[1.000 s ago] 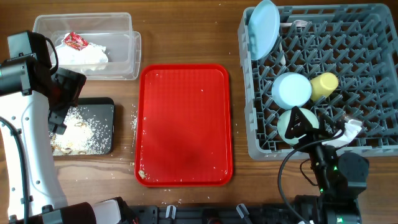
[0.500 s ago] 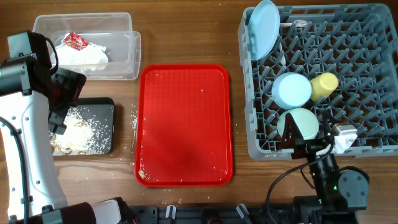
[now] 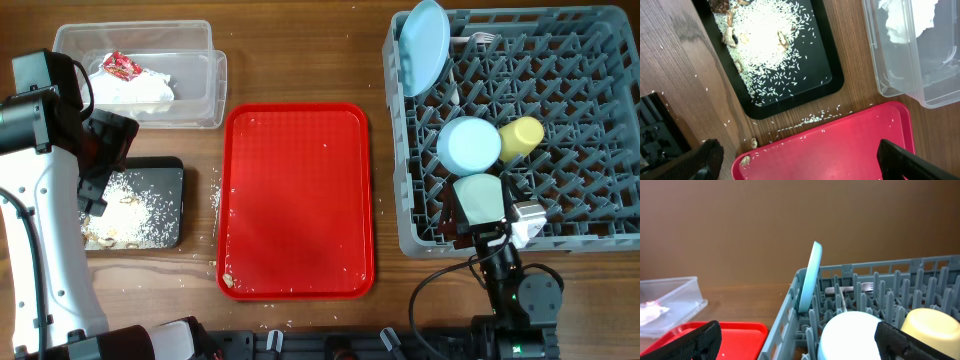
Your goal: Sort waste into correct bins and load items into the dishwasher rack
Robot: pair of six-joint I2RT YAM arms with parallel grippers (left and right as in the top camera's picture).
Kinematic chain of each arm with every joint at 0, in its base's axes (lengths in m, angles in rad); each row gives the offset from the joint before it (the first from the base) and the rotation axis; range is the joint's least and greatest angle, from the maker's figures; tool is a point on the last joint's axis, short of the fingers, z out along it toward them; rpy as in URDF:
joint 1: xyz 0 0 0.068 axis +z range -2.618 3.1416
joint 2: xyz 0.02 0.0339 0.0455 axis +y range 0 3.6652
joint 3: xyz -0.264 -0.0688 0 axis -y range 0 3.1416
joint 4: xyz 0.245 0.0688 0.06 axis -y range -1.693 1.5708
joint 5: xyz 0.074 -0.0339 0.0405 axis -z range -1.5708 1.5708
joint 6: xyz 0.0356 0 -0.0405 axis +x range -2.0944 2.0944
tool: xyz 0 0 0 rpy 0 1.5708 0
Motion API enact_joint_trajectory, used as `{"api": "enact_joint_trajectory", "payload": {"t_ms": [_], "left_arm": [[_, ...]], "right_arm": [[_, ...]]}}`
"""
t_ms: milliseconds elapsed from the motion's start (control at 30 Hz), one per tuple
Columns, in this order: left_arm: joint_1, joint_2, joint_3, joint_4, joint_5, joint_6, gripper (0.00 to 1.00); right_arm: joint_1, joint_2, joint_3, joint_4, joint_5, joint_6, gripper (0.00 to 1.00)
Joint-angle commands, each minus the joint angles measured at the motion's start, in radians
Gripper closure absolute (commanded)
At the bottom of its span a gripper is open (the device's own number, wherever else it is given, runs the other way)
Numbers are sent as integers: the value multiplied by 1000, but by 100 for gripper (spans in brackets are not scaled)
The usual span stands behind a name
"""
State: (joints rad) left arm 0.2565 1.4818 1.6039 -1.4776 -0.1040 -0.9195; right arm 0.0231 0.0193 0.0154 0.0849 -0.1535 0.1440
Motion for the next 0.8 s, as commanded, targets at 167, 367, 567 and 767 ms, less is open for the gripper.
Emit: {"api": "enact_joint_trajectory", "payload": {"t_ms": [167,367,567,767], "left_arm": [[6,-8,10,0,-2,-2,0],[6,-8,10,0,-2,-2,0],[6,-8,10,0,-2,-2,0],[6,-8,10,0,-2,-2,0]], "right_arm": [[3,-16,-10,-84,103,-175,0],[2,-16,-10,-84,103,-201,0],[2,-16,-10,-85,101,-213,0],[2,-16,-10,-85,101,-74,0]]}}
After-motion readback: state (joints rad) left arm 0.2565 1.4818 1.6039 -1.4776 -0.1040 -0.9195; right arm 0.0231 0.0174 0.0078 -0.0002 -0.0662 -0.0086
